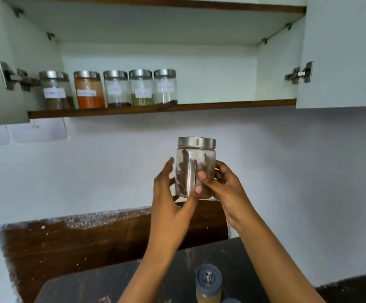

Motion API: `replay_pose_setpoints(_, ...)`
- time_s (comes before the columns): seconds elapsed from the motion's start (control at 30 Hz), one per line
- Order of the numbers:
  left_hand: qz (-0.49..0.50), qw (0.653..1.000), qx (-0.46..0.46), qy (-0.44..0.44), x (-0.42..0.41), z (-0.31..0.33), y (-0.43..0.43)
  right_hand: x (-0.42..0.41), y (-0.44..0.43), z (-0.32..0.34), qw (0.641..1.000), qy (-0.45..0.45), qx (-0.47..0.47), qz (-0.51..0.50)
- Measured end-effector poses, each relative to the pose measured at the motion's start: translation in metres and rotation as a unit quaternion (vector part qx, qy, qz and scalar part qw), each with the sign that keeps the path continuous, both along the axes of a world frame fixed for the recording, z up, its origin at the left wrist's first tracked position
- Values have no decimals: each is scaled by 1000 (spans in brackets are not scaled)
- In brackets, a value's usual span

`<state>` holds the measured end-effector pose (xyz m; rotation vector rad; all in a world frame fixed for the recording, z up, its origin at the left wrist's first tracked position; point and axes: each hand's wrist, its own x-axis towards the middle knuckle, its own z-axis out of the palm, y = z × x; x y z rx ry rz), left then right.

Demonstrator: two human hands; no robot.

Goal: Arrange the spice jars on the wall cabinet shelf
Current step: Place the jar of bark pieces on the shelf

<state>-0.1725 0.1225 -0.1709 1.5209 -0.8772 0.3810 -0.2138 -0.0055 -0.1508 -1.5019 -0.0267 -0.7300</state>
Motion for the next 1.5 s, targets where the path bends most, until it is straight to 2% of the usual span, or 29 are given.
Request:
replay_pose_setpoints(0.13, 9, 1000, 16, -16, 6, 6, -29, 2, -16, 11, 999, -20, -29, -17)
replay_pose_setpoints(0.33, -35, 993, -67, 87, 23, 27, -53, -1, -47, 24, 998, -39, -51, 1)
replay_pose_setpoints(0.5, -185, 943, -166, 222, 33, 33, -69, -1, -72, 29, 997, -35, -26, 65)
replay_pose_setpoints(0.6, -240, 922, -178, 247, 28, 34, -80, 1, -81, 28, 991, -26, -13, 132)
replay_pose_setpoints(0.73, -220, 947, -148, 183, 24, 35, -89, 1, -89, 29, 990, -37, -12, 133)
replay_pose_setpoints(0.87, -89, 977, -149, 125, 18, 35, -95, 0, -94, 28, 993, -65, -25, 95)
replay_pose_setpoints(0.93, -12, 984, -152, 96, 12, 36, -97, 0, -96, 27, 993, -77, -28, 87)
replay_pose_setpoints(1.0, 26, 984, -164, 71, 5, 39, -98, 0, -97, 26, 993, -84, -30, 79)
replay_pose_setpoints(1.2, 11, 987, -146, 59, 4, 45, -103, 1, -101, 31, 991, -110, -65, 34)
replay_pose_setpoints(1.5, 28, 992, -123, 16, 22, 64, -110, 12, -108, 55, 984, -79, -152, -46)
